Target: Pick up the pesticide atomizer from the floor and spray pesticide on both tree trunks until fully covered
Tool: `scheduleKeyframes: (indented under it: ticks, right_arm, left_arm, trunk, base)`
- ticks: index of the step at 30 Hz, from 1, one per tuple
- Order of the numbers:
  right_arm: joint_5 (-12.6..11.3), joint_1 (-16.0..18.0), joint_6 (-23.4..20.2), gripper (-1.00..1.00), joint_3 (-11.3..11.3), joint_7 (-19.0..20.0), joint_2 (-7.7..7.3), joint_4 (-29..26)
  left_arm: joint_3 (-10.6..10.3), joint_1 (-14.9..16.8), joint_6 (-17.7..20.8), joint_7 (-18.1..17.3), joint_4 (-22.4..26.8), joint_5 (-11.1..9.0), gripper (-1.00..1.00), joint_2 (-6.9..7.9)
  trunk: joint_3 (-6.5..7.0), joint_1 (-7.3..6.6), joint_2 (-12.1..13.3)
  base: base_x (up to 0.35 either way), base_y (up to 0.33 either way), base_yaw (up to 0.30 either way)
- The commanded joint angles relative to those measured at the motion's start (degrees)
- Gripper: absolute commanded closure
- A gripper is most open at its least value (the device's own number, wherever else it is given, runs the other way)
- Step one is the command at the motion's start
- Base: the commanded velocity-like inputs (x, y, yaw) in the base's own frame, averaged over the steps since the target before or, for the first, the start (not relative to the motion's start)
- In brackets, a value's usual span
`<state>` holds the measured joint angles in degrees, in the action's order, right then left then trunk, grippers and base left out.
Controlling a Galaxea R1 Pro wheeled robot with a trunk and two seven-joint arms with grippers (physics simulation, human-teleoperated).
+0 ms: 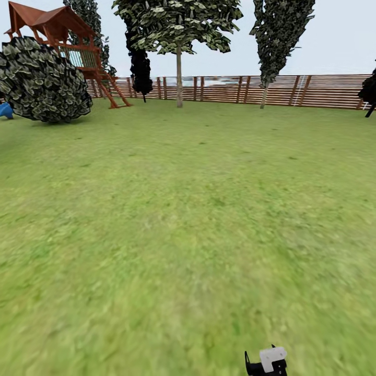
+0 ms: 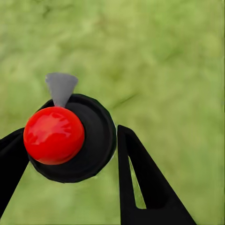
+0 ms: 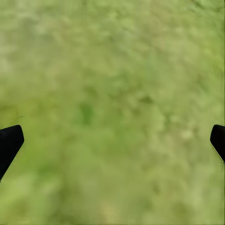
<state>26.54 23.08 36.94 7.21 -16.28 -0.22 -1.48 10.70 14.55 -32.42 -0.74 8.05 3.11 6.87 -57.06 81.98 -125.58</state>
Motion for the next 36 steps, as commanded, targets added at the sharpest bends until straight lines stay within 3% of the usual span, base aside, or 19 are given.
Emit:
scheduleKeyframes:
  ticks: [1, 36]
  right_arm:
    - [0.61, 0.04, 0.15, -1.0, 0.43, -0.24, -0.02, 0.07]
    - [0.61, 0.04, 0.15, -1.0, 0.43, -0.24, -0.02, 0.07]
  left_arm:
    - [0.38, 0.04, -0.19, -0.06, -0.05, 0.31, 1.0, -0.01]
    - [0.45, 0.04, -0.19, -0.05, -0.05, 0.27, 1.0, -0.01]
  trunk:
    - [-0.05, 0.03, -0.02]
    - [-0.05, 0.03, -0.02]
  base:
    - [0.34, 0.0, 0.0]
    - [0.34, 0.0, 0.0]
